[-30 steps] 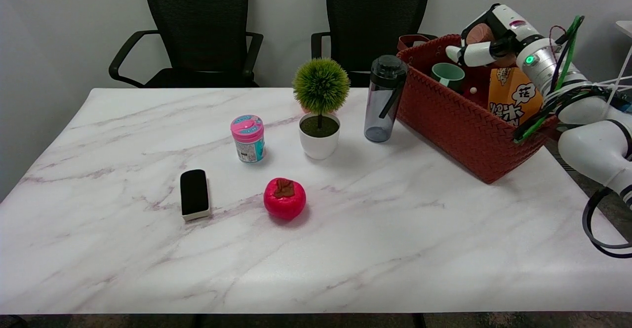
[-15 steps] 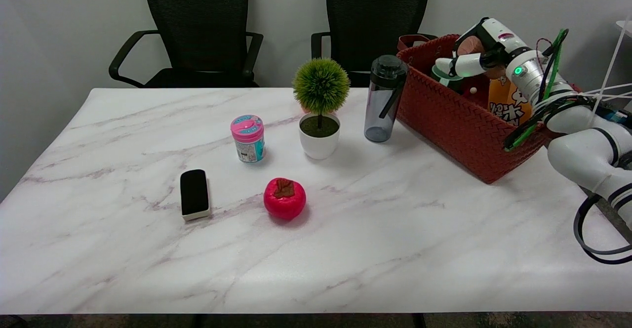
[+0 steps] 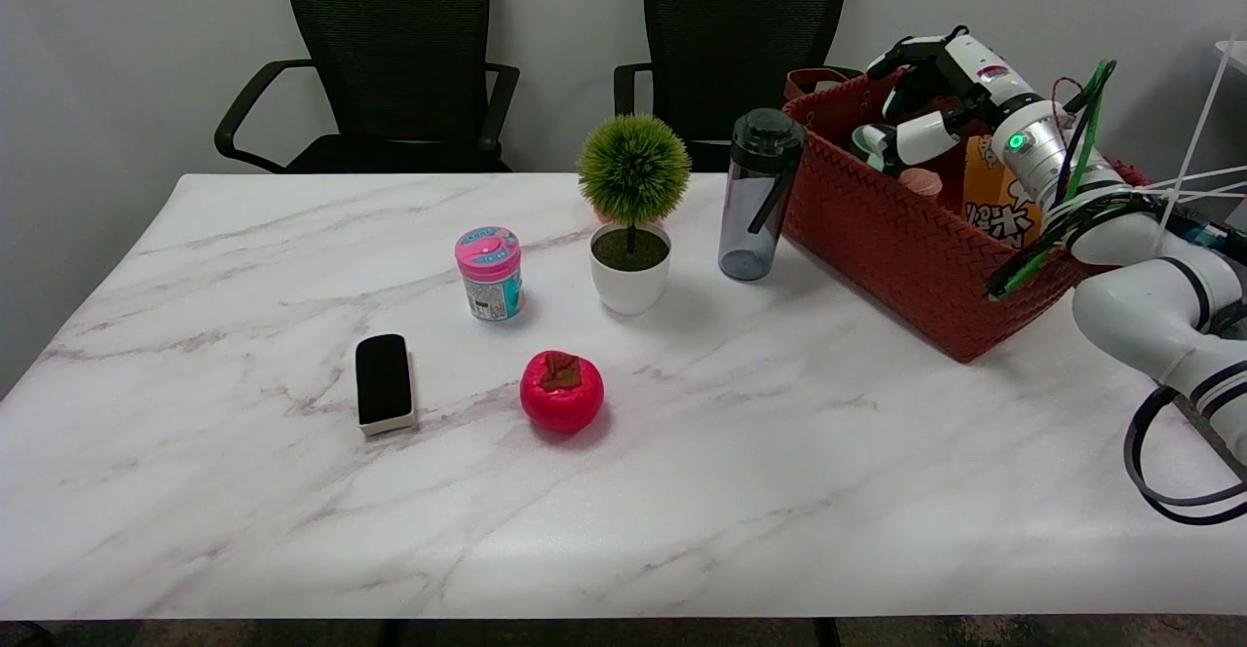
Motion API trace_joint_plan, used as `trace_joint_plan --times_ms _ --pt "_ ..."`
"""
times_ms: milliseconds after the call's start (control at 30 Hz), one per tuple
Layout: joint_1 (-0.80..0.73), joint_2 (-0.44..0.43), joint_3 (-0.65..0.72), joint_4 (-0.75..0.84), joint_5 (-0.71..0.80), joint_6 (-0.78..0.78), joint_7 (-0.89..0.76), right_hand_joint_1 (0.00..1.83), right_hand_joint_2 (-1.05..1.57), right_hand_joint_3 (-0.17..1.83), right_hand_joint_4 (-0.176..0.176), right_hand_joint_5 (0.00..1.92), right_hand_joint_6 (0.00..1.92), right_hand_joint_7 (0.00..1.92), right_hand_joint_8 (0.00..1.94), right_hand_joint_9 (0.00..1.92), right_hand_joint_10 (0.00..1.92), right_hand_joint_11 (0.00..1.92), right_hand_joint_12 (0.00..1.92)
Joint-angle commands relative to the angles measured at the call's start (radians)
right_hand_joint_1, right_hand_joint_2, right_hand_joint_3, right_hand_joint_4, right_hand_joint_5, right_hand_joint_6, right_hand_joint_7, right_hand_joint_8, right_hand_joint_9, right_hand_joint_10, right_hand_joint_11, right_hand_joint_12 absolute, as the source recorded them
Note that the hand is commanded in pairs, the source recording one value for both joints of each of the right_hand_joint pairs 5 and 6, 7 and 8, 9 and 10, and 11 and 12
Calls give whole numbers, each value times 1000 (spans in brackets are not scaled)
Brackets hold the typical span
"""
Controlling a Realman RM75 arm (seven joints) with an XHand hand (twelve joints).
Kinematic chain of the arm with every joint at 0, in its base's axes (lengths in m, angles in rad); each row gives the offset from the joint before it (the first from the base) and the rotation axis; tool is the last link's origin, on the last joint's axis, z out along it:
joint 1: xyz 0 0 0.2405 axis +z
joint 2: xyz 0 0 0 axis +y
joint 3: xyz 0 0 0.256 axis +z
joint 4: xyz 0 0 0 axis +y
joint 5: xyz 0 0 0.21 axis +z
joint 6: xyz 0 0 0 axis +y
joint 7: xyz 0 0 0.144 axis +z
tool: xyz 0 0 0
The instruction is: Place the wooden cylinder into the brown storage basket.
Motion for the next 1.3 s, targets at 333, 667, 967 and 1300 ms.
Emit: trace_joint_plan --times_ms 333,667,967,1300 --pt "-183 -25 162 308 2 170 3 1156 322 1181 0 577 577 888 888 806 806 750 750" --pt "-435 -109 209 517 129 376 -20 1152 311 1212 0 575 575 637 637 692 692 770 770" --pt "-603 -210 135 541 145 610 -10 1135 382 1140 0 564 564 745 745 758 758 887 887" --pt "-638 -224 -97 371 224 692 76 1144 462 874 0 575 575 1122 1122 1322 1322 1339 1339"
